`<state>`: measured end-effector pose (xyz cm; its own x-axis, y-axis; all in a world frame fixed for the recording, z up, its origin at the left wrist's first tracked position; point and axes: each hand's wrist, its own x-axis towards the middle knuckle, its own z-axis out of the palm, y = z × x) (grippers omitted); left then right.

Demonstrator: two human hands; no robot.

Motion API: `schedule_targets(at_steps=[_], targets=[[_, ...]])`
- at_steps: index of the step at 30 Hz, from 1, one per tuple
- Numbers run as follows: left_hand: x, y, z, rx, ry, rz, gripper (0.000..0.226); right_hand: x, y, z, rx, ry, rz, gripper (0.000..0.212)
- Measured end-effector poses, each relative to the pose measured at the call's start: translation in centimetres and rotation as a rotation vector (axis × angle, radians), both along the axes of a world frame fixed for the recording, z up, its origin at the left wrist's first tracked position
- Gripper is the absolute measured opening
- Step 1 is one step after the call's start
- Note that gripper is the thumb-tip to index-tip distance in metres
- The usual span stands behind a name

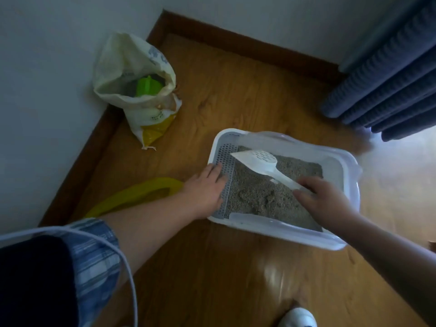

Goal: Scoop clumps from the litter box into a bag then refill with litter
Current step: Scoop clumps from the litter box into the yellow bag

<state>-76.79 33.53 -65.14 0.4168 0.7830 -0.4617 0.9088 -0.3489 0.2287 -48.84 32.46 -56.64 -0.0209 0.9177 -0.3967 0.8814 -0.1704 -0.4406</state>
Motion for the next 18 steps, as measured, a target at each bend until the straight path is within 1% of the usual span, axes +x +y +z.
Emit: schedule_targets(at_steps=[2, 5, 9, 14, 18], targets=[[0.6, -0.2, -0.7, -0.005, 0.026, -0.009, 0.071, 0.6, -0.2, -0.4, -0.024, 0.016, -0.003, 0.005], [1.1, 0.2, -1.5, 0.041, -0.009, -0.003, 0.072, 2.2, -0.5, -1.0, -0.089, -0.010, -0.020, 0.017], [1.2, 1.3, -2.2, 0.041, -0.029, -0.014, 0.073, 4.3, -0.1, -1.7, -0.252, 0.000, -0.028, 0.017], [2.0, 1.6, -1.6, -0.020, 0.022, -0.003, 0.077, 5.0, 1.7, -1.3, -0.470, -0.095, 0.071, 0.019], [2.1, 1.4, -1.7, -0.035, 0.058, -0.020, 0.080, 4.5, 3.6, -1.3, -0.549, -0.170, 0.081, 0.023]])
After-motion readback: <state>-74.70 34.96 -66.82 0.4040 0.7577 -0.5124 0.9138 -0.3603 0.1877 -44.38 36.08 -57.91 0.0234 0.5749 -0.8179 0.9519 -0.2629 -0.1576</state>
